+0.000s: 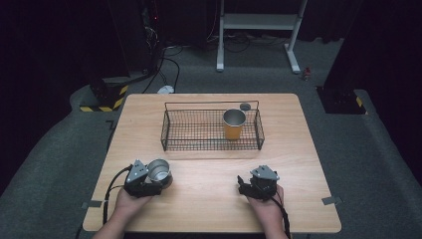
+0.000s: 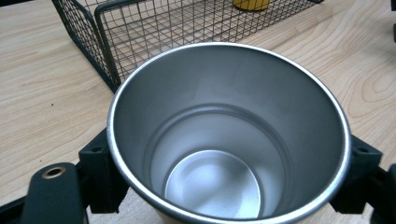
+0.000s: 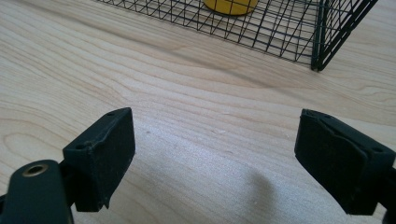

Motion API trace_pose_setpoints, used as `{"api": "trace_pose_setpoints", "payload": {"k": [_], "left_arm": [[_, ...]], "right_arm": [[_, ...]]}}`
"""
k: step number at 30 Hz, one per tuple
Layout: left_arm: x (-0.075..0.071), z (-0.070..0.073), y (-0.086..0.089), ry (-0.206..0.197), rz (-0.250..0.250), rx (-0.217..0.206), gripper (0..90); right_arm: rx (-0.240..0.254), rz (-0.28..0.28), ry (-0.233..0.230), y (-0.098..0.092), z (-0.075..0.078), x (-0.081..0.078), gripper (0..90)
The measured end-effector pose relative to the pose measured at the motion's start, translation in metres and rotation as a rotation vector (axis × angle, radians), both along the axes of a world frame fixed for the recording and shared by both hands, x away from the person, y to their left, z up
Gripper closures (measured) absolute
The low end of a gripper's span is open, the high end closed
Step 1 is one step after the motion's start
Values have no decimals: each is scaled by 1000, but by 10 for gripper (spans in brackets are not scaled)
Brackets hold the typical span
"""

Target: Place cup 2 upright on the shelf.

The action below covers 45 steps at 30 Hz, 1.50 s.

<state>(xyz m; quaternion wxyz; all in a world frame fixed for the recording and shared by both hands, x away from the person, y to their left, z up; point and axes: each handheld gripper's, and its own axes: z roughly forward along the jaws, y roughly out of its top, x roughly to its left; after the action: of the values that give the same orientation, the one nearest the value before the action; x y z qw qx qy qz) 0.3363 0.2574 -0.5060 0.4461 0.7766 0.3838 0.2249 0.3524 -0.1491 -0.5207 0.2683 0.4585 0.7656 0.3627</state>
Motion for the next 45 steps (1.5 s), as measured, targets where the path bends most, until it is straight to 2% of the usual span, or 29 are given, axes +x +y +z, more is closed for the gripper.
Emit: {"api": "trace_pose_setpoints", "payload": {"k": [9,13,20,24,30,34,39,45], "left_arm": [[-3,3,1,-15,5,-25,186],[-4,4,1,-21,8,-51,186],[-5,2,0,-6,8,-56,187],[-6,3,-2,5,3,-72,187],[-7,5,-6,25,5,-66,187],[-8,8,-8,29,5,-67,187],[-7,16,-11,10,10,-48,187],[-4,29,-10,1,32,-70,187]], "right_arm": [[-3,2,9,-1,-1,0,135],[-4,-5,26,-2,-1,2,138],[-37,-7,64,2,-2,4,141],[-34,-9,85,1,-3,6,142],[-36,-16,116,1,-3,8,144],[-39,-14,135,1,-4,8,142],[-23,-12,151,0,-4,10,143],[-12,-14,162,-1,-5,11,142]]}}
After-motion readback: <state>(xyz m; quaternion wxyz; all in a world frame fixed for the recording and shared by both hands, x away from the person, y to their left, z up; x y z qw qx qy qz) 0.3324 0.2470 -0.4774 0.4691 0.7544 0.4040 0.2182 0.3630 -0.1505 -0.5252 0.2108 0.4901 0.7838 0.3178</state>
